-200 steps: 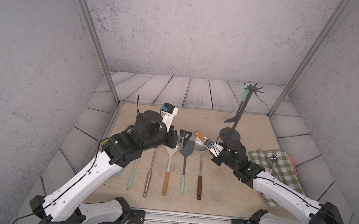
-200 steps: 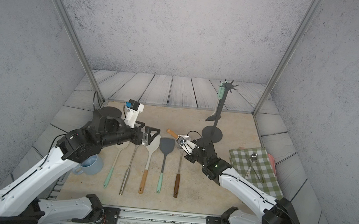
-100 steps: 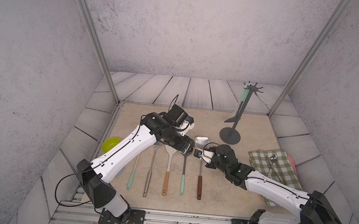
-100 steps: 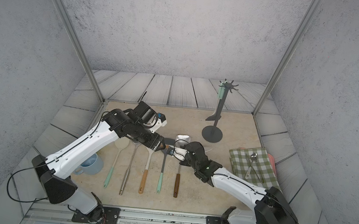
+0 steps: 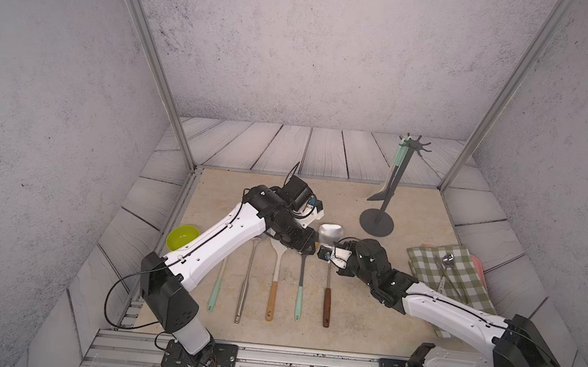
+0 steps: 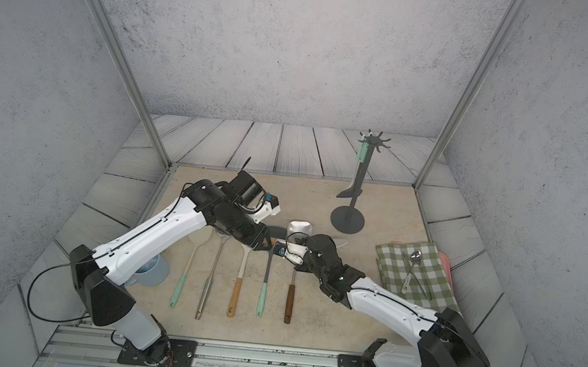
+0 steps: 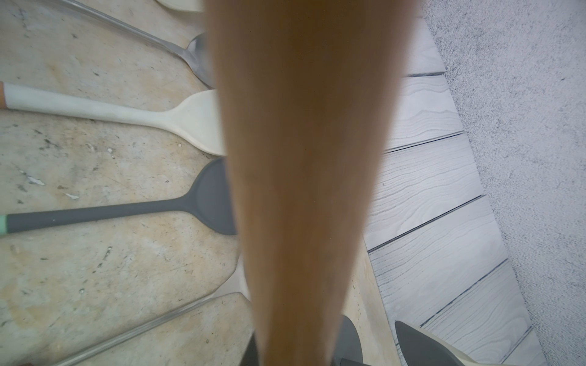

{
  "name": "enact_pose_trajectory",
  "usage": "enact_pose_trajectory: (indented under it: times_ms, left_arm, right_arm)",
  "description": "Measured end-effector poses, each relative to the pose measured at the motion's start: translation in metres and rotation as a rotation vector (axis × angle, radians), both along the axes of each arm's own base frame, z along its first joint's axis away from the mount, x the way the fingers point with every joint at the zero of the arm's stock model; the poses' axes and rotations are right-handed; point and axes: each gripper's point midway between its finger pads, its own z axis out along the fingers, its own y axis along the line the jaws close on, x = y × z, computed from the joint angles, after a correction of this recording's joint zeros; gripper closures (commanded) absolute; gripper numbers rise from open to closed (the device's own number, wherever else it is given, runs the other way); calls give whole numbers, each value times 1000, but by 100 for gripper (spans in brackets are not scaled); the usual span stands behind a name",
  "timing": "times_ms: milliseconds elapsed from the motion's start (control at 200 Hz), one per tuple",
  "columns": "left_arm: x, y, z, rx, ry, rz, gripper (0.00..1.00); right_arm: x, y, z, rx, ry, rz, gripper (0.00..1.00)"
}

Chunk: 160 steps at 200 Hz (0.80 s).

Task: Take the spatula off the kitchen utensil rack
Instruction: Place the spatula at the center of the board.

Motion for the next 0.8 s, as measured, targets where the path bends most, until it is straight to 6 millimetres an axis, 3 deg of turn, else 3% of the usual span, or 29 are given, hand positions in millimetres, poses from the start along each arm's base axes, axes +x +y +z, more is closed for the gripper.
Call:
enact_pose_trajectory:
  times_ms: [110,240,325,525,646,801]
  left_arm:
    - [-2,-3,-4,-6,25,-13,78]
    - [-8,-4,-4,-18,48,-43,99]
    - [-9,-4,-5,-16,58,-46,100]
    - [-8,-4,-8,-7,68,-31,100]
    - [0,-5,-8,-14,49,16,100]
    - [6,-6,-3,-59,9,85,100]
  right_arm:
    - [-2,0,-1,-5,-3,5,100]
    - [-5,1,-3,-4,-1,15,100]
    - [-6,2,-4,-6,1,17,97]
    - [-6,1,-5,-5,-3,0,61]
    - [-4,0,6,29,-31,-37,43]
    - [-5,-12,24,119,-25,-137,35]
